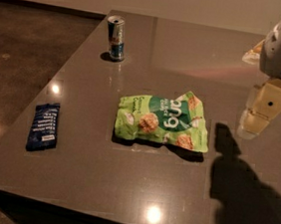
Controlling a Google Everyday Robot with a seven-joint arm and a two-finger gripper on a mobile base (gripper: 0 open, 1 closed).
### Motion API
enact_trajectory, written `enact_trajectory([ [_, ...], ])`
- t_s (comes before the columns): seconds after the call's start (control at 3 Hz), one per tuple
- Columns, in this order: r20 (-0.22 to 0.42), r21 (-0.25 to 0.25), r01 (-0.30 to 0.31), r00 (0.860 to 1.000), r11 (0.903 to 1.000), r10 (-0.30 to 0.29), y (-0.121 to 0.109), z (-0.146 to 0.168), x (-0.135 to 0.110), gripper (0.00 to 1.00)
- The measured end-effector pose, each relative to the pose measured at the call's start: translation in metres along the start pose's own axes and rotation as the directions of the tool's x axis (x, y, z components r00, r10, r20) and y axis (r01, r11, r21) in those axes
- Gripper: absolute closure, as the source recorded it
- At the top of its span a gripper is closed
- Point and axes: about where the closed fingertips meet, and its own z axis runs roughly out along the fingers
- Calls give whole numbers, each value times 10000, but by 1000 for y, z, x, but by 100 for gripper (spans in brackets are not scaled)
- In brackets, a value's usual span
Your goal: Move green rice chip bag near rxbar blueberry
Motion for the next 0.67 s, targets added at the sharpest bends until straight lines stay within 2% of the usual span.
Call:
enact_trajectory([
  [0.33,213,-655,230,9995,9976,-216,-6,31,-21,0],
  [0.67,358,-1402,665,9974,9879,-621,2,63,-40,0],
])
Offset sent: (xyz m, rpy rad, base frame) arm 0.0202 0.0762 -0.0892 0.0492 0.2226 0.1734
